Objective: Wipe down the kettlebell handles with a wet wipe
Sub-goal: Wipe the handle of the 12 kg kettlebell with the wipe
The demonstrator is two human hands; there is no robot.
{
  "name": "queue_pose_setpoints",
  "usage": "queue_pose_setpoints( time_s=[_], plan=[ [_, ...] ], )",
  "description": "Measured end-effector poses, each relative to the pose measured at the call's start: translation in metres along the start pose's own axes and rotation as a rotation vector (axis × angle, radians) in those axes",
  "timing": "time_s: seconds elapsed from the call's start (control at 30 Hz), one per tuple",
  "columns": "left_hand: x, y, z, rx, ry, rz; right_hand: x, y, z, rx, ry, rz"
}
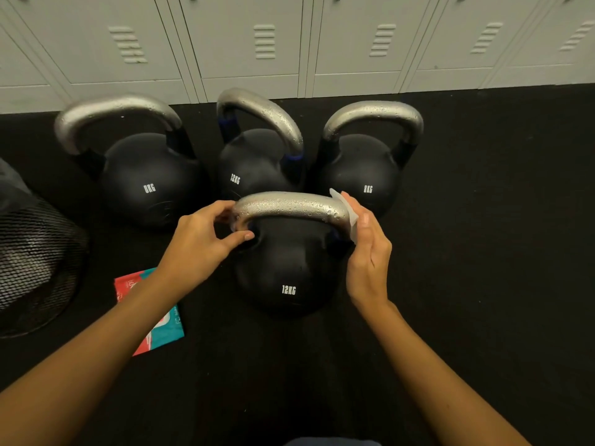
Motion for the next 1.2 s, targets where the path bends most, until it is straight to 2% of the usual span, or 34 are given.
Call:
queue_pose_setpoints(
  time_s=[0.1,0.17,0.3,0.4,0.47,0.63,0.73,0.87,1.07,1.2],
  plan=[
    [-0.001,0.000,-0.001,0.000,-0.008,-0.008,-0.003,0.008,0.005,0.238,-0.016,-0.107],
    [-0.001,0.000,-0.001,0.001,-0.010,-0.010,-0.007,0.013,0.000,0.397,-0.074,-0.085],
    [-0.001,0.002,-0.002,-0.005,-0.022,-0.010,-0.004,0.010,-0.032,0.487,-0.237,0.108],
    [-0.002,0.003,-0.003,-0.011,-0.037,-0.018,0.001,-0.007,-0.044,0.467,-0.281,0.173],
    [-0.002,0.003,-0.003,-0.013,-0.044,-0.021,0.000,-0.017,-0.041,0.465,-0.224,0.145],
    [-0.003,0.002,-0.004,-0.014,-0.037,-0.020,-0.008,-0.025,-0.005,0.305,-0.102,-0.073],
    [-0.002,0.002,-0.003,-0.011,-0.031,-0.018,-0.011,-0.009,0.017,0.321,-0.031,-0.129],
    [-0.002,0.002,-0.002,0.003,-0.031,-0.021,-0.011,-0.002,0.018,0.328,-0.005,-0.106],
    [-0.002,0.003,-0.001,0.009,-0.049,-0.024,0.002,-0.033,-0.001,0.035,-0.076,0.038],
    [-0.002,0.003,-0.001,0.011,-0.044,-0.015,-0.005,-0.023,0.011,0.036,-0.046,0.006]
  ],
)
Point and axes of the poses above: each hand's wrist, its own z-axis away from the middle knuckle, its own x-axis out of the palm, y = z × x, the point moved 3 cm from there along -z, towards the middle knuckle, and after that the axes turned 11 degrees about z, right-handed, at the moved point
